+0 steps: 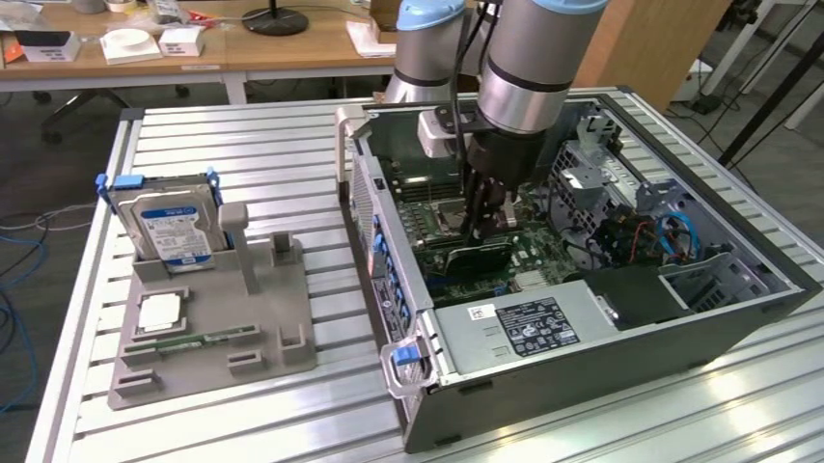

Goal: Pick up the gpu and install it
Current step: 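Insert the gpu into the slot, then press down on the gpu until it lock into place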

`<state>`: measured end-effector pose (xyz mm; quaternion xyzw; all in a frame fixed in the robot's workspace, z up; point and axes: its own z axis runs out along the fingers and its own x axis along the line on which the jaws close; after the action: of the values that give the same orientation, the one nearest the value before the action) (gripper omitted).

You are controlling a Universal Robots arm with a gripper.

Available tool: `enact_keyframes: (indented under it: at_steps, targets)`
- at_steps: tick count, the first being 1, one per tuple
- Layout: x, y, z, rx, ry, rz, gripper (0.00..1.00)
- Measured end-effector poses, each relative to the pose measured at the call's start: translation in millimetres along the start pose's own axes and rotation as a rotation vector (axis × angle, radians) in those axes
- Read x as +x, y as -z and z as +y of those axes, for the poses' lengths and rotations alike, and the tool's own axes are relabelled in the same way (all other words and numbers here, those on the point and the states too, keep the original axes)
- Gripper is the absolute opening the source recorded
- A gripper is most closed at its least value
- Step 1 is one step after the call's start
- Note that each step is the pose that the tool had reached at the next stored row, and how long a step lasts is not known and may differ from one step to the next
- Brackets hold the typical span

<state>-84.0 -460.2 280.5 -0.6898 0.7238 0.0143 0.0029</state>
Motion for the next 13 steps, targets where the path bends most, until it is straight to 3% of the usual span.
enact_keyframes:
  at_steps: [2, 4, 13]
  targets:
    - [0.0, 0.0, 0.0, 0.0, 0.0, 0.0, 0.24]
    - [0.0, 0.0, 0.0, 0.0, 0.0, -0.0001, 0.11]
    - [0.0, 0.0, 0.0, 0.0, 0.0, 0.0, 0.11]
